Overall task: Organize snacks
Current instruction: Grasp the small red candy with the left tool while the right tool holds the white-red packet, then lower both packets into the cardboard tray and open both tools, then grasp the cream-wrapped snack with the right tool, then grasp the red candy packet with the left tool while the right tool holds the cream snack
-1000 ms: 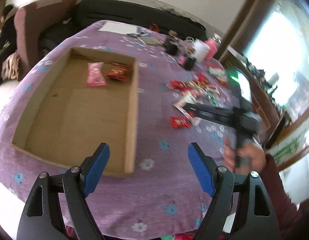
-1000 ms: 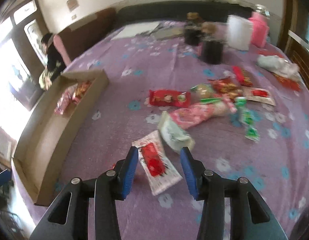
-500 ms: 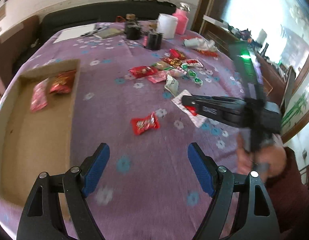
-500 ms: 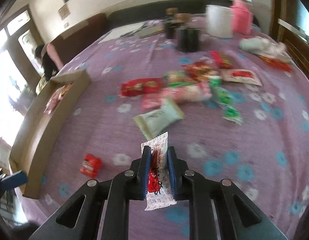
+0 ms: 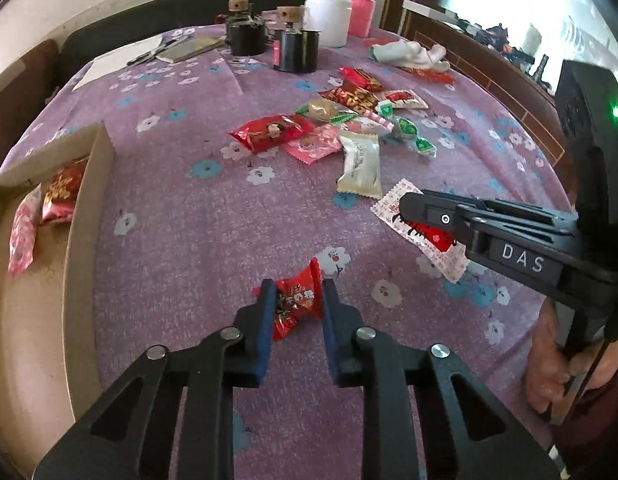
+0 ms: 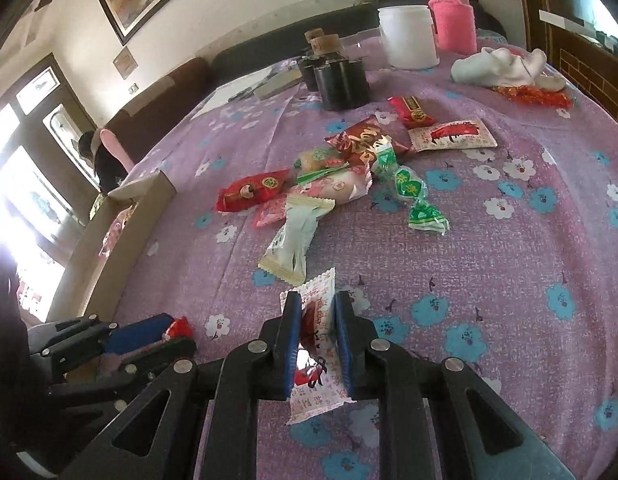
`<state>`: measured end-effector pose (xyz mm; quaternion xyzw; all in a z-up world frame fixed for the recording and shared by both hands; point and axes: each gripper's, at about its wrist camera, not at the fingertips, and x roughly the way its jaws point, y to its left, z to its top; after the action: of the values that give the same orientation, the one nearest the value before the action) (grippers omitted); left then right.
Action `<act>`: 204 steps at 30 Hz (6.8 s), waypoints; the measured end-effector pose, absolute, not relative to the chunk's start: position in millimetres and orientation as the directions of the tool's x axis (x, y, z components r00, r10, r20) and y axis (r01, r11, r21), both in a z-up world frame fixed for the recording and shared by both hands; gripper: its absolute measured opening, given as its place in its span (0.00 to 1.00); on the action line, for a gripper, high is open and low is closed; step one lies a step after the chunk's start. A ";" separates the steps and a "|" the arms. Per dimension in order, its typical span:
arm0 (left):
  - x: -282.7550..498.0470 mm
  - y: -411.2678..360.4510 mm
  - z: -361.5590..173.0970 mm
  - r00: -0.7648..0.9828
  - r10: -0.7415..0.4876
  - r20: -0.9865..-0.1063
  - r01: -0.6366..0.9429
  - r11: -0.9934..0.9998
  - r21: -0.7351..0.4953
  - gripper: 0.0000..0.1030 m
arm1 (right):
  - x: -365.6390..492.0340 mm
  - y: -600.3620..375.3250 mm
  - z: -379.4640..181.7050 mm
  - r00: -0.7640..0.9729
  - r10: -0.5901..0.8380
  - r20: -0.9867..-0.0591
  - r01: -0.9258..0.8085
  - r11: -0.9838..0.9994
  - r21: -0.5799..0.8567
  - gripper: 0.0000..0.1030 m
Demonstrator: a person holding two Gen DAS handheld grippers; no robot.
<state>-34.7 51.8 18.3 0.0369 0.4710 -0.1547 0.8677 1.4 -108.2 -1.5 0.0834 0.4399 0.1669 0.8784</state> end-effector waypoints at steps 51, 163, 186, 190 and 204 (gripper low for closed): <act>31.0 340.2 34.0 0.599 -0.186 -0.779 -0.215 0.900 -0.380 0.19 | 33.8 160.0 20.9 0.267 0.564 -0.782 -0.496 0.776 0.390 0.07; -28.7 77.0 35.7 0.568 -0.157 -0.808 -0.022 0.978 -0.205 0.73 | 45.1 -108.4 4.8 0.589 0.276 -0.760 -0.096 0.957 0.274 0.18; -48.1 91.0 50.9 0.633 -0.239 -0.737 0.045 0.961 -0.273 0.31 | 39.2 -109.4 16.1 0.640 0.284 -0.714 -0.112 0.954 0.279 0.18; -65.0 119.2 72.1 0.670 -0.246 -0.700 0.020 0.949 -0.314 0.31 | 36.1 -105.7 17.7 0.651 0.293 -0.700 -0.127 0.952 0.279 0.18; -110.3 274.1 88.4 0.743 -0.064 -0.666 -0.204 0.926 -0.317 0.32 | 8.0 -57.8 42.2 0.693 0.275 -0.667 -0.210 0.961 0.179 0.18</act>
<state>-110.3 274.1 88.4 -0.1881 0.3565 0.0381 0.9144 8.0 -57.8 42.2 0.0441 0.3691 0.1320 0.9189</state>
